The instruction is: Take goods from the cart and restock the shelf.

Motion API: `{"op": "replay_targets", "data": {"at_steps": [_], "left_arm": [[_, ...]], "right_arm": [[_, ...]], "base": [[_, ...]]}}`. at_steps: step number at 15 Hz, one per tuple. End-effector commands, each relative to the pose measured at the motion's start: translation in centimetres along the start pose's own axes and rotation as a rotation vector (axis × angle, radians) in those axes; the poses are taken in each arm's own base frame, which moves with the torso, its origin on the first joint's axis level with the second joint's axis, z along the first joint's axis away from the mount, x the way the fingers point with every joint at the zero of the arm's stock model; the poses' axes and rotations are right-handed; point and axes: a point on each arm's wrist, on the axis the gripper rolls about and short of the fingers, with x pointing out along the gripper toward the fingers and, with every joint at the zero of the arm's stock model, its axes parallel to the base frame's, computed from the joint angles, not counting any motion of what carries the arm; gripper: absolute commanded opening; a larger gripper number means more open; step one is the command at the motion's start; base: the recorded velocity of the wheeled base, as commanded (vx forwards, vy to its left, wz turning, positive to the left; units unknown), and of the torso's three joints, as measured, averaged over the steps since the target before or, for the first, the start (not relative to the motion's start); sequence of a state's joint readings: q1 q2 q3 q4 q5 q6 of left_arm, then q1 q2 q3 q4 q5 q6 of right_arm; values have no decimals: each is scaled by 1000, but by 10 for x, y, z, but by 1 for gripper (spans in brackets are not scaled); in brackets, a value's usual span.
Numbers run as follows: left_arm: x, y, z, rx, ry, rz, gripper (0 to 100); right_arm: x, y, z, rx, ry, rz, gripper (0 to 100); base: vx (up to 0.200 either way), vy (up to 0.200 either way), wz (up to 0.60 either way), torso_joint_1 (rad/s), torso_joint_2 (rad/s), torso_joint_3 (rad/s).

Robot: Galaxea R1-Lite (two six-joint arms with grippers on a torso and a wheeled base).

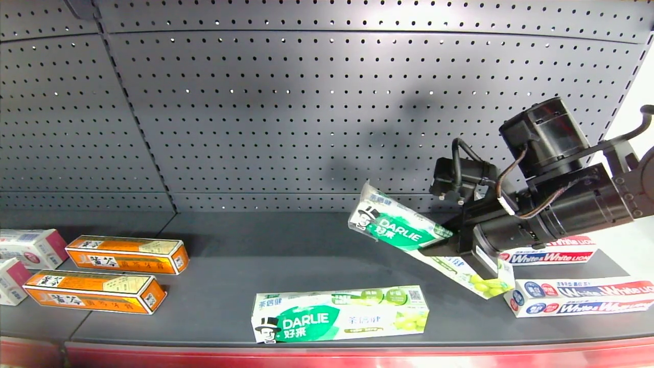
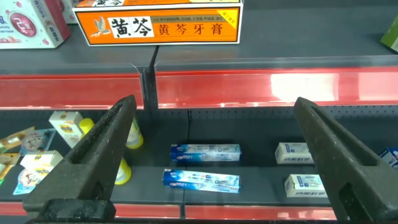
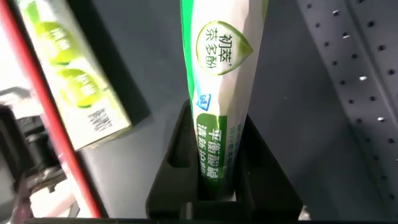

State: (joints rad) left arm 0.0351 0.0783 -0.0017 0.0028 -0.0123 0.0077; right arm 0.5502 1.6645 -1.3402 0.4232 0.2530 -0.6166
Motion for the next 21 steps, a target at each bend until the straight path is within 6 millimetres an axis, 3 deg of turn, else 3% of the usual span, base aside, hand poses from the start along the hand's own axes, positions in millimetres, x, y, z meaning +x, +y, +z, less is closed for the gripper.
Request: {"op": "replay_targets", "data": {"at_steps": [1,4,10,21], "left_arm": [[0,0,0,0,2,2,100],[0,0,0,0,2,0,100],[0,0,0,0,2,2,100],[0,0,0,0,2,0,100]], "right_arm": [[-2,-1,6,-11,-7,0,0],[0,-4,13,-22,11,21,0],[9,-3,9,-8,62,57,0],[42,-3,15,-29,90,106,0]], "base": [[0,0,0,0,0,0],[0,0,0,0,0,0],[0,0,0,0,0,0],[0,0,0,0,0,0]]}}
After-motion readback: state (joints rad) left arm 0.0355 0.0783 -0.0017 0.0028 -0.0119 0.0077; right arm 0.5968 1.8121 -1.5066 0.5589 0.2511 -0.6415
